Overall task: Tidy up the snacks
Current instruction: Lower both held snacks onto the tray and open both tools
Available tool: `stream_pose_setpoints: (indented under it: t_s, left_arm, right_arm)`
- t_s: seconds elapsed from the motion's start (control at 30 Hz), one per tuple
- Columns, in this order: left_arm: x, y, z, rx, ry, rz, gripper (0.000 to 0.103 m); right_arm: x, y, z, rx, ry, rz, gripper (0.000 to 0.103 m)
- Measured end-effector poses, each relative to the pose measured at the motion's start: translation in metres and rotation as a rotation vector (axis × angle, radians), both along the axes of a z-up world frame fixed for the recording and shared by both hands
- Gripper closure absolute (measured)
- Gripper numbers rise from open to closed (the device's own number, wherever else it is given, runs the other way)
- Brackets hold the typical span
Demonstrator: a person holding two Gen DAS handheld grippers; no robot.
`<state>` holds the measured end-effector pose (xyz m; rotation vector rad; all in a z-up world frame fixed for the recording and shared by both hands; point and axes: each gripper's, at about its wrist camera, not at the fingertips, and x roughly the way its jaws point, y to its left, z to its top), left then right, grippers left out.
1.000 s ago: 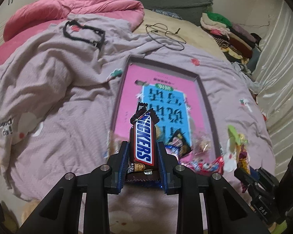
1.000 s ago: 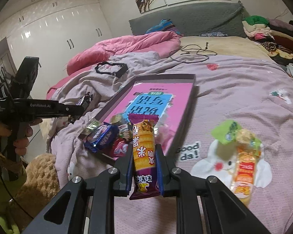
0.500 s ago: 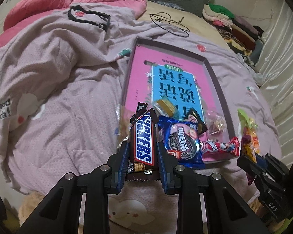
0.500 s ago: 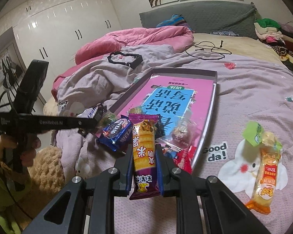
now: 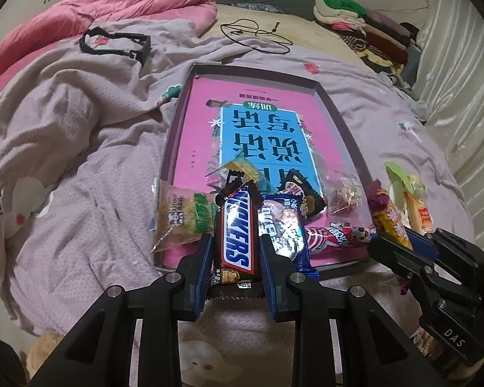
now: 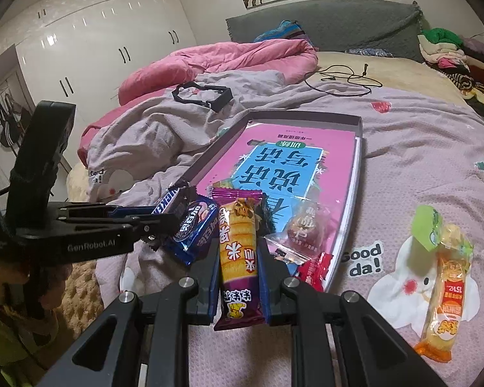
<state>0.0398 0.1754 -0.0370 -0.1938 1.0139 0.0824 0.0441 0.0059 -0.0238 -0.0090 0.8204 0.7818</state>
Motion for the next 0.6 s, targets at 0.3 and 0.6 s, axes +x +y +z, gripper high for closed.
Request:
stream_pose_setpoints:
  t_s: [0.3,0.6]
  left_arm:
    - [0.004,-0.001,-0.009,-0.014,0.011,-0.004,0.074]
    - [0.006,0.000,-0.012,-0.013,-0.001,0.001,0.074]
  right_arm:
    - [0.004,0.011,-0.001,-0.009,-0.012,0.006,0.082]
    - [0.010,0.016,0.000,-0.020,-0.024,-0.009,0.082]
